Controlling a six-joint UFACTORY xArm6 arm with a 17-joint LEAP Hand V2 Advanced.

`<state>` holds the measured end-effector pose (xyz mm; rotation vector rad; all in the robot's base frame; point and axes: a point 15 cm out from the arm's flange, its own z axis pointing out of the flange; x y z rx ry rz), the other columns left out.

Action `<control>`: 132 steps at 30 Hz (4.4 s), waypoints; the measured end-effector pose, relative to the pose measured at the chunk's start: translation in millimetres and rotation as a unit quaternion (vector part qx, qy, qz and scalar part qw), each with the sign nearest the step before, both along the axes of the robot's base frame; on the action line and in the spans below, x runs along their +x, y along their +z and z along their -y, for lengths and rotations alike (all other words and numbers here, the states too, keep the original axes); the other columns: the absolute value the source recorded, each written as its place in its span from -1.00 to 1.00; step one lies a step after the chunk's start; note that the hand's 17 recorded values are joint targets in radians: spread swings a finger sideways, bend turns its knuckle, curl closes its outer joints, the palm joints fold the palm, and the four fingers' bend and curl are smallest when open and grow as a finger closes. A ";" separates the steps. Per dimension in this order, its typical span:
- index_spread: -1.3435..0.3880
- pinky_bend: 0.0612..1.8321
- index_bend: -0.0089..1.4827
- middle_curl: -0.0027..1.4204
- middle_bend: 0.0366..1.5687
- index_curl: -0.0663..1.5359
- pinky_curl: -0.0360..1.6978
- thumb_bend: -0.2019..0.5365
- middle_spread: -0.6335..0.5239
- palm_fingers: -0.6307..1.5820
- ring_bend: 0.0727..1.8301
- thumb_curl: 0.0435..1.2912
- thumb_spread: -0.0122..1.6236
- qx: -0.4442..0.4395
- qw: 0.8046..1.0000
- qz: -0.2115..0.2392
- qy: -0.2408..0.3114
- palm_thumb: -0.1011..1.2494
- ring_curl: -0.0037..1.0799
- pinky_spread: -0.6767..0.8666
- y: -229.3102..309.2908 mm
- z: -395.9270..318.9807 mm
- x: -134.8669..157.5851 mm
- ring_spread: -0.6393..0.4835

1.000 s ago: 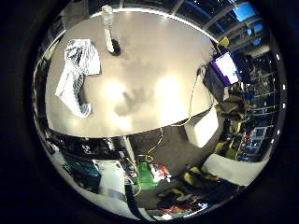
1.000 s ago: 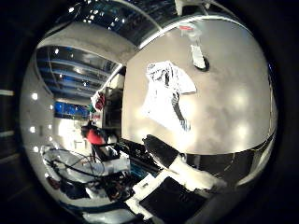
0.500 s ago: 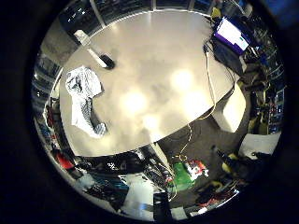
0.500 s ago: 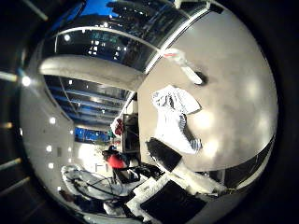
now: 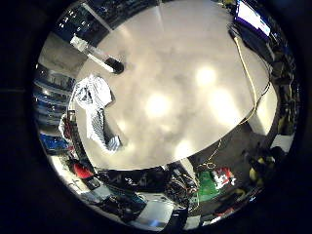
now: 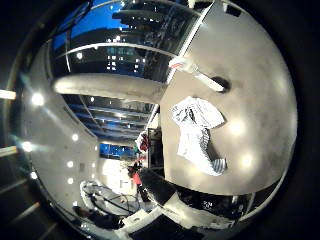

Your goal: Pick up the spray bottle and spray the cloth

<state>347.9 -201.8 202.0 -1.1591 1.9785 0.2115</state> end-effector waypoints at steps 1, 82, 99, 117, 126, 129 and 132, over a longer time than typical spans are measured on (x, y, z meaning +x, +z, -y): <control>0.29 -0.50 -0.79 -0.51 -0.73 -0.63 -0.59 -0.51 0.26 -0.39 -0.66 -0.61 0.24 0.005 1.000 0.008 -0.001 -0.26 -0.49 0.39 0.2 -0.8 3.0 0.42; 0.30 -0.60 -0.79 -0.49 -0.64 -0.60 -0.62 -0.52 0.17 -0.31 -0.64 -0.61 0.27 0.103 0.987 0.066 0.101 -0.10 -0.53 0.35 -130.7 -44.6 205.8 0.32; 0.13 0.08 -0.01 -0.07 0.28 -0.21 -0.35 -0.48 -0.13 0.79 0.17 -0.51 0.23 0.150 0.979 0.091 0.106 0.33 -0.03 -0.54 -111.1 -69.5 229.7 -0.19; 0.33 0.28 0.63 -0.02 0.75 0.04 0.26 -0.48 -0.08 0.58 0.53 -0.17 0.27 0.128 0.968 0.134 0.170 0.72 0.25 -0.35 -9.0 -84.9 216.4 -0.19; 0.34 0.18 0.66 -0.05 0.78 0.03 0.49 -0.49 -0.07 0.58 0.53 -0.08 0.27 0.051 0.964 0.058 0.254 0.69 0.28 -0.34 2.9 -102.9 168.9 -0.20; 0.34 0.15 0.66 -0.06 0.78 0.03 0.55 -0.49 -0.07 0.58 0.53 -0.05 0.27 0.008 0.959 0.022 0.284 0.69 0.28 -0.33 8.2 -102.8 152.6 -0.21; 0.34 0.14 0.66 -0.06 0.79 0.02 0.58 -0.49 -0.07 0.59 0.53 -0.05 0.27 -0.021 0.954 0.006 0.300 0.69 0.28 -0.33 21.8 -107.9 139.2 -0.21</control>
